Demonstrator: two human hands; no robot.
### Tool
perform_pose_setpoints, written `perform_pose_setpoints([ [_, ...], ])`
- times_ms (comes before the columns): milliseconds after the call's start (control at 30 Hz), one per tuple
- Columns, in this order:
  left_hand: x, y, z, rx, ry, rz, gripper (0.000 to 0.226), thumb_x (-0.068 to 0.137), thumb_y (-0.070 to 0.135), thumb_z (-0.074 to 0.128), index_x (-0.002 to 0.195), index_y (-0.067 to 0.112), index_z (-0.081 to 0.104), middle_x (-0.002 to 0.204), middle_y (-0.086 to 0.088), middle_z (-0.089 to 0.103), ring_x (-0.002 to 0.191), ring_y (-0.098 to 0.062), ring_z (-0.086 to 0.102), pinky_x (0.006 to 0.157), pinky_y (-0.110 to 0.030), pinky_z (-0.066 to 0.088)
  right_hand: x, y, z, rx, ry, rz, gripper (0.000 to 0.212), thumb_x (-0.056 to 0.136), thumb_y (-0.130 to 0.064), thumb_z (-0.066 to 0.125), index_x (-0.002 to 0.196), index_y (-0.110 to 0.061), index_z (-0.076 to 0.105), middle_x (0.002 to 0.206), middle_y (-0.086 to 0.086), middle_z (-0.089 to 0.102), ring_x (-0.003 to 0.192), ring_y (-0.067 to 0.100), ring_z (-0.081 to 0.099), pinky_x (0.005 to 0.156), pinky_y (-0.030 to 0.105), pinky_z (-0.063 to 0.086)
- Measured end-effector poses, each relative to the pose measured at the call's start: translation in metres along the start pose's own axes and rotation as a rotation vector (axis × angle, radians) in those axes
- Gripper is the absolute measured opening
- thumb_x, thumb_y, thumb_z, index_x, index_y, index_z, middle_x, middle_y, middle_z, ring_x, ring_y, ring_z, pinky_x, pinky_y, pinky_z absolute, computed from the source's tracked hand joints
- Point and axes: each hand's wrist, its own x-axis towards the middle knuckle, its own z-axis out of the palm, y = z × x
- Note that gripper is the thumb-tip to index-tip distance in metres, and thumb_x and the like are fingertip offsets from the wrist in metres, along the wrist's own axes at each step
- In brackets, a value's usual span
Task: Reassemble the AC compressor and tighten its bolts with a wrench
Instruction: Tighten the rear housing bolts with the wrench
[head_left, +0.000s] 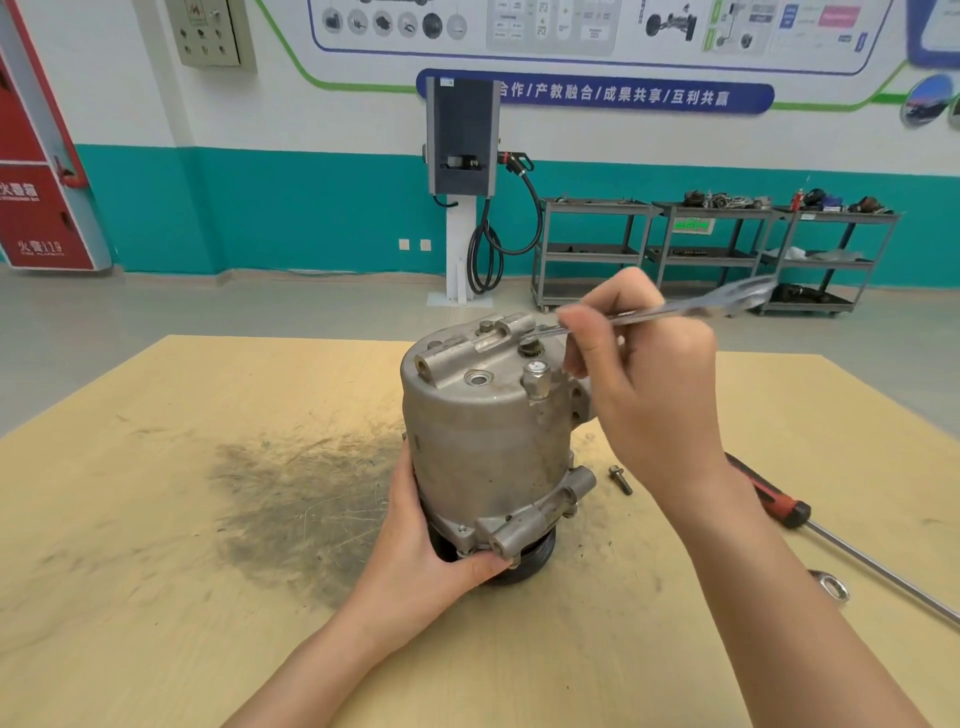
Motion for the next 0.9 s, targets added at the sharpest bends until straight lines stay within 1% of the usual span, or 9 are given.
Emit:
perform_pose_setpoints([
  [67, 0.0, 0.0, 0.0, -0.006, 0.002, 0.006, 0.127, 0.052, 0.054, 0.087, 0.15, 0.045, 0.006, 0.147, 0.025, 0.035, 0.13, 0.015, 0.037, 0.095, 0.002, 0.033, 0.0, -0.007, 0.001, -0.085, 0.003, -0.073, 0.038, 0.095, -0.042, 0.046, 0.082, -0.008, 0.061, 0.058, -0.003, 0.062, 0.047, 0.014, 0.055, 0.044, 0.039, 0.047],
  [133, 0.0, 0.0, 0.0, -0.007, 0.001, 0.007, 0.126, 0.053, 0.053, 0.087, 0.149, 0.046, 0.007, 0.147, 0.026, 0.034, 0.131, 0.014, 0.036, 0.097, 0.001, 0.033, 0.002, -0.011, -0.002, -0.018, 0.018, -0.036, 0.034, 0.095, -0.04, 0.048, 0.084, -0.01, 0.061, 0.061, -0.006, 0.062, 0.051, 0.012, 0.058, 0.049, 0.039, 0.048],
  [200, -0.001, 0.001, 0.0, -0.013, -0.004, 0.005, 0.127, 0.053, 0.052, 0.087, 0.149, 0.046, 0.005, 0.146, 0.026, 0.034, 0.131, 0.014, 0.036, 0.098, 0.0, 0.034, 0.006, -0.011, -0.007, 0.166, 0.043, 0.071, 0.03, 0.097, -0.037, 0.047, 0.084, -0.013, 0.059, 0.061, -0.006, 0.062, 0.055, 0.011, 0.06, 0.054, 0.033, 0.049],
  [300, -0.001, 0.002, 0.001, -0.013, -0.006, 0.001, 0.127, 0.052, 0.05, 0.087, 0.151, 0.042, 0.006, 0.146, 0.023, 0.035, 0.13, 0.013, 0.038, 0.1, -0.002, 0.035, 0.01, -0.005, -0.014, 0.376, 0.059, 0.253, 0.03, 0.104, -0.032, 0.039, 0.082, -0.019, 0.056, 0.059, -0.003, 0.062, 0.055, 0.01, 0.059, 0.052, 0.018, 0.042],
  [467, -0.001, 0.002, 0.001, -0.013, -0.006, 0.002, 0.124, 0.058, 0.038, 0.09, 0.151, 0.04, 0.009, 0.146, 0.021, 0.038, 0.13, 0.011, 0.04, 0.101, -0.005, 0.036, 0.011, 0.011, -0.016, 0.563, -0.072, 0.546, 0.038, 0.105, -0.035, 0.033, 0.085, -0.014, 0.057, 0.061, 0.001, 0.064, 0.059, 0.015, 0.061, 0.043, 0.021, 0.04],
  [600, -0.001, 0.001, 0.001, -0.015, -0.004, 0.003, 0.122, 0.06, 0.032, 0.092, 0.151, 0.038, 0.01, 0.143, 0.023, 0.04, 0.127, 0.013, 0.041, 0.097, -0.002, 0.037, 0.01, 0.02, -0.013, 0.663, -0.122, 0.632, 0.039, 0.104, -0.037, 0.034, 0.085, -0.013, 0.057, 0.06, 0.002, 0.065, 0.056, 0.015, 0.059, 0.042, 0.02, 0.037],
  [733, -0.001, 0.001, 0.001, -0.022, -0.002, 0.003, 0.127, 0.058, 0.038, 0.093, 0.151, 0.041, 0.007, 0.143, 0.029, 0.036, 0.126, 0.019, 0.038, 0.091, 0.003, 0.033, 0.007, 0.016, -0.009, 0.566, -0.069, 0.485, 0.035, 0.104, -0.033, 0.038, 0.084, -0.013, 0.058, 0.059, 0.002, 0.063, 0.054, 0.016, 0.059, 0.044, 0.019, 0.039],
  [833, -0.001, 0.001, 0.001, -0.019, 0.001, -0.003, 0.126, 0.052, 0.05, 0.087, 0.147, 0.049, 0.005, 0.14, 0.036, 0.035, 0.126, 0.02, 0.037, 0.091, 0.004, 0.032, 0.004, 0.006, -0.006, 0.244, -0.016, 0.194, 0.03, 0.099, -0.036, 0.047, 0.081, -0.014, 0.058, 0.058, -0.002, 0.063, 0.052, 0.014, 0.059, 0.049, 0.026, 0.044],
  [900, -0.001, -0.001, 0.001, -0.015, 0.005, -0.005, 0.125, 0.052, 0.051, 0.087, 0.147, 0.049, 0.005, 0.134, 0.042, 0.036, 0.126, 0.019, 0.037, 0.091, 0.004, 0.033, 0.001, -0.001, -0.003, -0.01, -0.002, -0.024, 0.035, 0.096, -0.039, 0.048, 0.08, -0.01, 0.06, 0.056, -0.005, 0.059, 0.046, 0.014, 0.053, 0.044, 0.032, 0.043],
])
